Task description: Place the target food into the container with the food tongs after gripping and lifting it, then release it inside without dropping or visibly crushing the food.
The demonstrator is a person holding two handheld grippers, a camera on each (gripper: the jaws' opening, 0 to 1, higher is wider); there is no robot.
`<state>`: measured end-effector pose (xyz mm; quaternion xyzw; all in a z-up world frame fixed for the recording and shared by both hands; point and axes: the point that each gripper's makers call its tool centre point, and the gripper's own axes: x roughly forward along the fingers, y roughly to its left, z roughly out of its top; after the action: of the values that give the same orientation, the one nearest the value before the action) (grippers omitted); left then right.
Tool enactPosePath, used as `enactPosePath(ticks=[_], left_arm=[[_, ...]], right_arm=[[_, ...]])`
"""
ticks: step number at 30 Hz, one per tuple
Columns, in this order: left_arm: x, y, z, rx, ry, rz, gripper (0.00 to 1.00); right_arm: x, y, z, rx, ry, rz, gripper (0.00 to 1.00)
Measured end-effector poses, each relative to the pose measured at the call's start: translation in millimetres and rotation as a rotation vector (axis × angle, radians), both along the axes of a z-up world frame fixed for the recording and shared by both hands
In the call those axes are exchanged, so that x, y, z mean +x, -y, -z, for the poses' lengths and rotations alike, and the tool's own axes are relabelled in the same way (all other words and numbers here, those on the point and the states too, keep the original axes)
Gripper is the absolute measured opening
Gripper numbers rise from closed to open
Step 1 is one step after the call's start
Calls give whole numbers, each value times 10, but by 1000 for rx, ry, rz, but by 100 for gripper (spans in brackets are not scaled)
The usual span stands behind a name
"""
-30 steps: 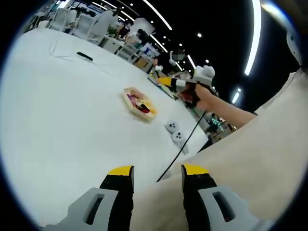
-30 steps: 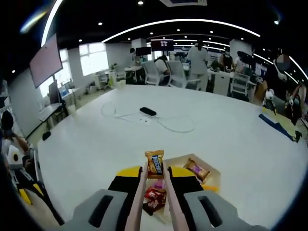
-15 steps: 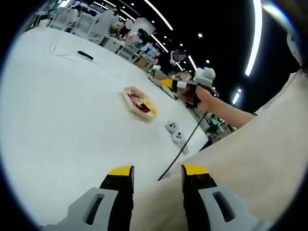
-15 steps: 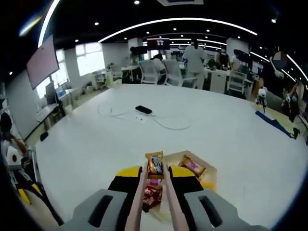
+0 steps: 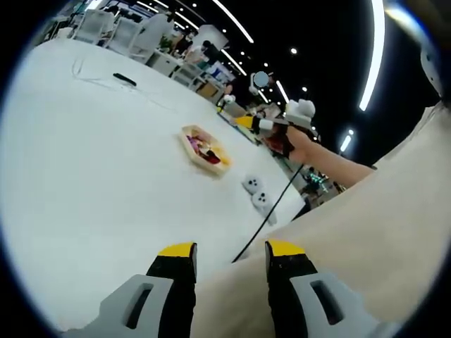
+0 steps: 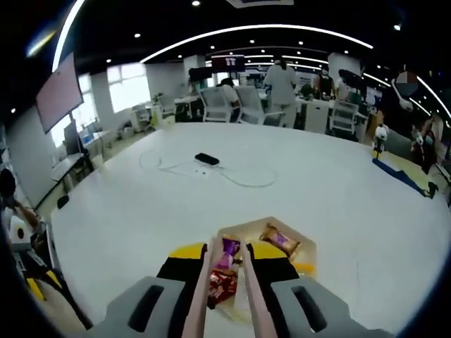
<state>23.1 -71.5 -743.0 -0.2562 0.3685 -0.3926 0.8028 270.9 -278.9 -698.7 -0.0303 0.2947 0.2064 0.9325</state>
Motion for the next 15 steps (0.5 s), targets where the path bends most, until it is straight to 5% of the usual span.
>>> enactPosePath(ticks=[15], left_arm=[[22,15,-15,2,3,6,38]], right_arm=[[-12,-6,-20,60,7,17,27]])
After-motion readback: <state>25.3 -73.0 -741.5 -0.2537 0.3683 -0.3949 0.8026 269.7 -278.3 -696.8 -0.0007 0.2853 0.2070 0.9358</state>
